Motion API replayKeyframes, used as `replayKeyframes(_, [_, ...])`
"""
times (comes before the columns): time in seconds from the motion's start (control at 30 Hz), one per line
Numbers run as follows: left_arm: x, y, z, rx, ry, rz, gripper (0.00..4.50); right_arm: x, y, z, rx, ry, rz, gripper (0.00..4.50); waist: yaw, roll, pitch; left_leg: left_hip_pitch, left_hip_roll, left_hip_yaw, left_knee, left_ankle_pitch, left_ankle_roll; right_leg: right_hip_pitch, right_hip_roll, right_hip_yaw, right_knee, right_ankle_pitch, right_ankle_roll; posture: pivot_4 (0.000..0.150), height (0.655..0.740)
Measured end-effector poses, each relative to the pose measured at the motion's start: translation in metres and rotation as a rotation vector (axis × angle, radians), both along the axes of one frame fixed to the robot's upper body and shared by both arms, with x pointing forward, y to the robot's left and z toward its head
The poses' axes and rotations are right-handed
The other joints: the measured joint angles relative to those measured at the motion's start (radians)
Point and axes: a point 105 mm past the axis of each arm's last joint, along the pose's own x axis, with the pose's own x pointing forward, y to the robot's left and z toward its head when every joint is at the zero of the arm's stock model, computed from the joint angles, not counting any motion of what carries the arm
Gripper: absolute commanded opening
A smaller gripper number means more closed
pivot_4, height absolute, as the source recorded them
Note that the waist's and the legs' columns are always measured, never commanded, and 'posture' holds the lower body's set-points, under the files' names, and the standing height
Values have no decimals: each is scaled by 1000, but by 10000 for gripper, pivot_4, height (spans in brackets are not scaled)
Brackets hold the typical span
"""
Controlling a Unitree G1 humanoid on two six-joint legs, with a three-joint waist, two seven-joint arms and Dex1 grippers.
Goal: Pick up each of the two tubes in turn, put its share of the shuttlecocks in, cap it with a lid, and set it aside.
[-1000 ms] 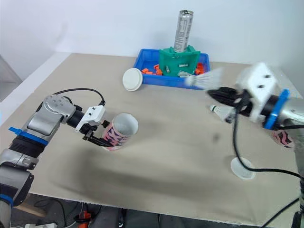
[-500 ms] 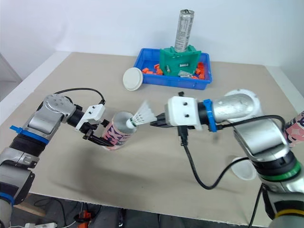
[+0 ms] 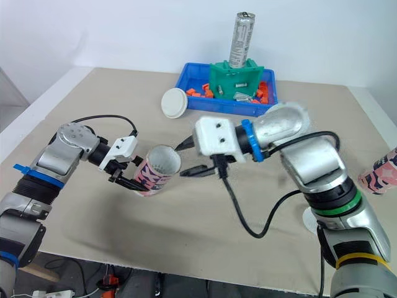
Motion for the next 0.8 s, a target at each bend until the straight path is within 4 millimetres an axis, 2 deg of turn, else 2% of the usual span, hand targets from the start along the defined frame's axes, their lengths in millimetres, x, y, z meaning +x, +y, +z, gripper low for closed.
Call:
replayKeyframes(0.07, [0, 0, 0, -1, 0, 1, 29301, 7, -17, 2, 45, 12, -94, 24924, 0, -1, 0, 0, 0, 0, 0, 0, 0, 0, 0, 0, 0, 0, 0, 1500, 7275])
replayKeyframes(0.13, [-1, 0, 0, -4, 1, 3, 29301, 18, -43, -3, 122, 35, -243, 24924, 1, -1, 0, 0, 0, 0, -1, 0, 0, 0, 0, 0, 0, -1, 0, 1500, 7275])
replayKeyframes(0.23, [-3, 0, -1, -7, -1, 0, 29301, 35, -100, -26, 211, 69, -550, 24924, 3, -2, 0, 0, 0, 1, -1, 0, 0, 0, 0, 0, 0, -2, 0, 1500, 7275])
replayKeyframes(0.3, [-3, 1, -1, -6, -3, 0, 29301, 38, -138, -42, 273, 92, -739, 24924, 0, -2, 0, 0, -1, 1, -2, 0, 0, 0, 0, 0, 0, -1, 3, 1500, 7275])
replayKeyframes(0.37, [-3, 3, -1, -1, -5, 1, 29301, 40, -164, -50, 329, 95, -863, 24924, -3, -1, -1, 0, 0, 1, -2, 0, 0, 0, 0, 0, 0, 0, 5, 1500, 7275])
replayKeyframes(0.5, [-1, 1, -1, -3, -6, 5, 29301, 43, -203, -57, 382, 54, -1046, 24924, -3, -1, -1, 2, 0, 1, -1, 0, 1, 2, 0, 0, 1, -1, 1, 1500, 7275])
replayKeyframes(0.53, [-1, 1, -2, -4, -2, 6, 29301, 42, -214, -64, 383, 63, -1097, 24924, -3, -1, -1, 2, -1, 1, -1, 0, 1, 3, 0, 0, 0, -1, 1, 1500, 7275])
replayKeyframes(0.63, [-1, 1, -2, -1, -1, 3, 29301, 41, -229, -86, 380, 117, -1169, 24924, -4, 0, -1, 2, -1, 3, 0, 0, 1, 3, 0, 2, 0, -1, 1, 1500, 7275])
replayKeyframes(0.8, [-1, 1, -2, -1, -1, 2, 29301, 44, -240, -101, 385, 153, -1223, 24924, -4, 0, -1, 2, -1, 2, -1, 0, 1, 3, 0, 2, 0, -1, 2, 1500, 7275])
